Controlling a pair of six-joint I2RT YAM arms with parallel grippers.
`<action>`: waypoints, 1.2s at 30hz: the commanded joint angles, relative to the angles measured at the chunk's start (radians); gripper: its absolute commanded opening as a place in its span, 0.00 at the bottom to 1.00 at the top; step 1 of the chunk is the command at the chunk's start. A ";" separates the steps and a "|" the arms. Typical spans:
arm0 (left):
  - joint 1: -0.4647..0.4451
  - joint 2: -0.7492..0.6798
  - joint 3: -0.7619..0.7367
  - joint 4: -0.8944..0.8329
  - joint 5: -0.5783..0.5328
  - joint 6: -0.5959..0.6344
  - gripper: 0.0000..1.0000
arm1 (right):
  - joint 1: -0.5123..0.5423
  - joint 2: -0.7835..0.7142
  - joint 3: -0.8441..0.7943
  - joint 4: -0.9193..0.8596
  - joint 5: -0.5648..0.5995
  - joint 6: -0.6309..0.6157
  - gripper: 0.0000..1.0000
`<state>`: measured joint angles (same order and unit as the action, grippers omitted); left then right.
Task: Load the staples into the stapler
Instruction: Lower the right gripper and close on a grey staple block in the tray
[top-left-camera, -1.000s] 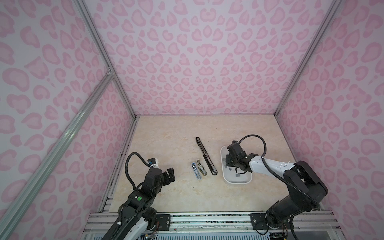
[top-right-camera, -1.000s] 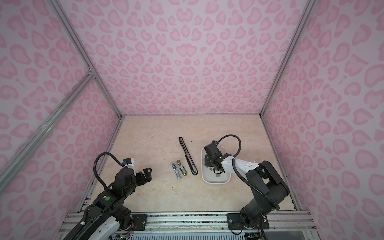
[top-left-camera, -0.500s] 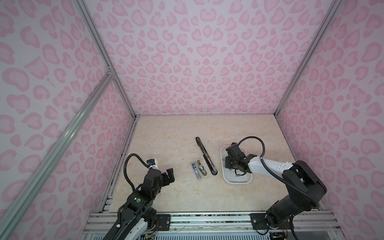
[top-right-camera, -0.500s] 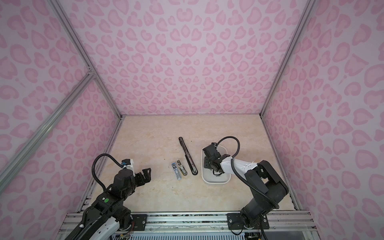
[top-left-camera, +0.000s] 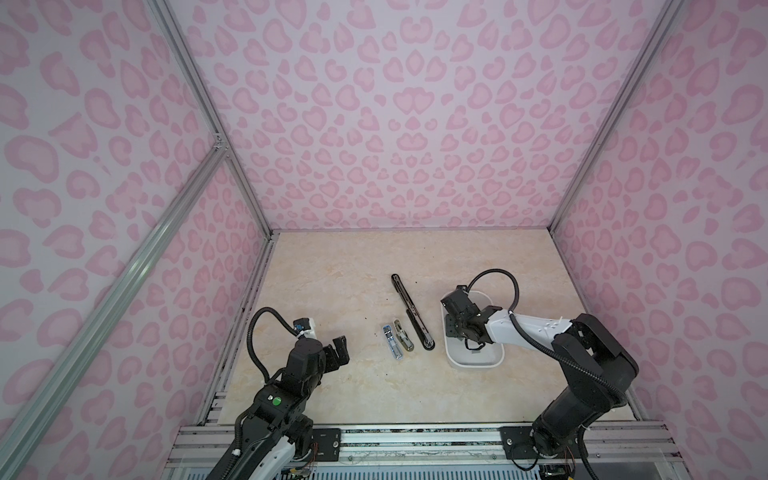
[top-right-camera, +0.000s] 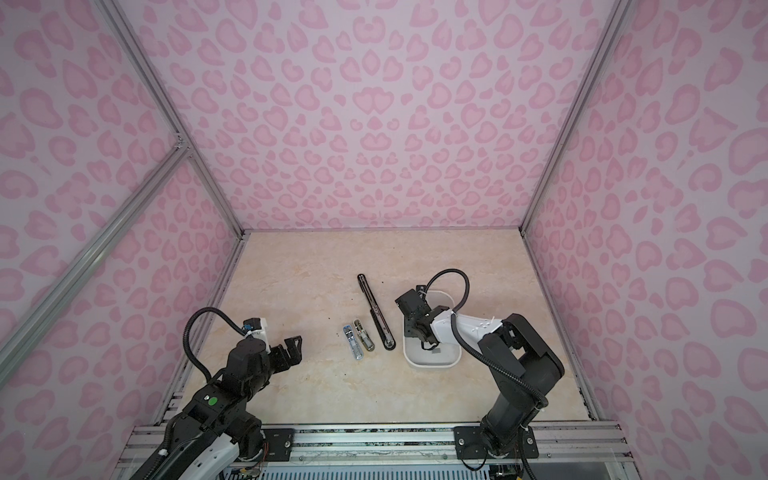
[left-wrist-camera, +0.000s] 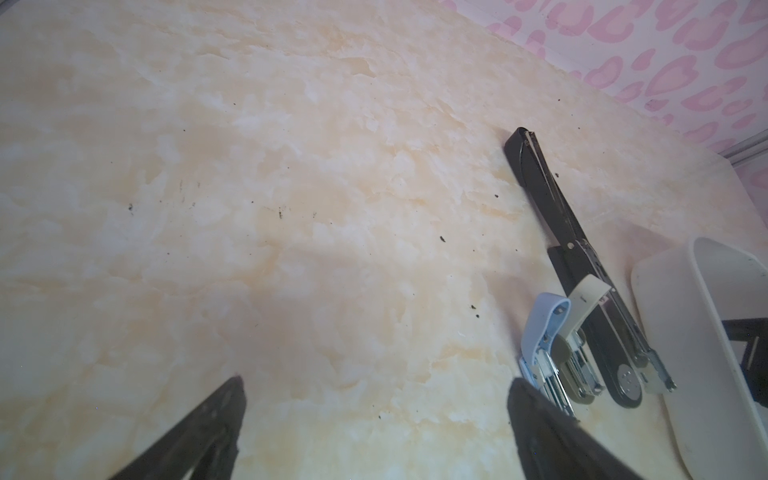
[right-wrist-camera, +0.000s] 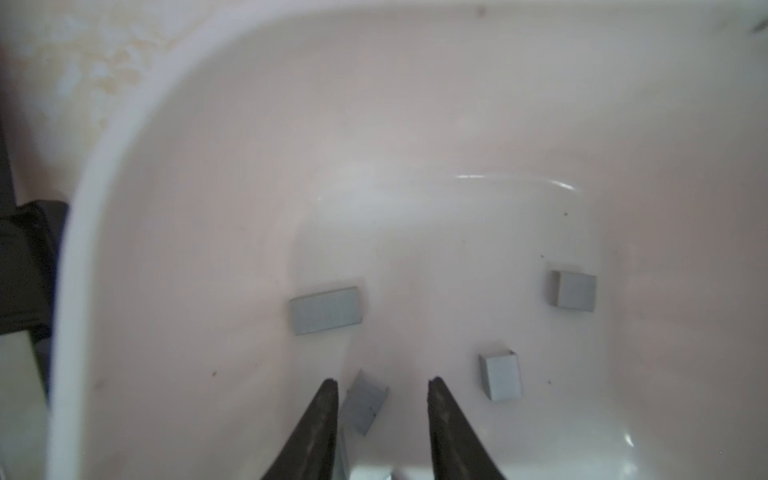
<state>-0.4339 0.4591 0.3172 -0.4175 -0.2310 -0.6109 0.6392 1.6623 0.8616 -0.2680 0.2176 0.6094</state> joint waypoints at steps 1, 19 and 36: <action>0.001 0.003 -0.001 0.018 0.001 0.000 0.99 | 0.003 0.001 -0.015 -0.023 0.029 0.003 0.35; 0.001 -0.004 -0.003 0.017 0.004 -0.001 0.99 | 0.001 -0.007 -0.041 0.011 -0.003 0.009 0.25; 0.000 -0.001 -0.003 0.018 0.003 -0.001 0.99 | -0.011 0.017 -0.045 0.028 -0.011 0.006 0.20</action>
<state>-0.4339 0.4572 0.3168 -0.4175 -0.2272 -0.6109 0.6304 1.6665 0.8253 -0.2176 0.2092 0.6140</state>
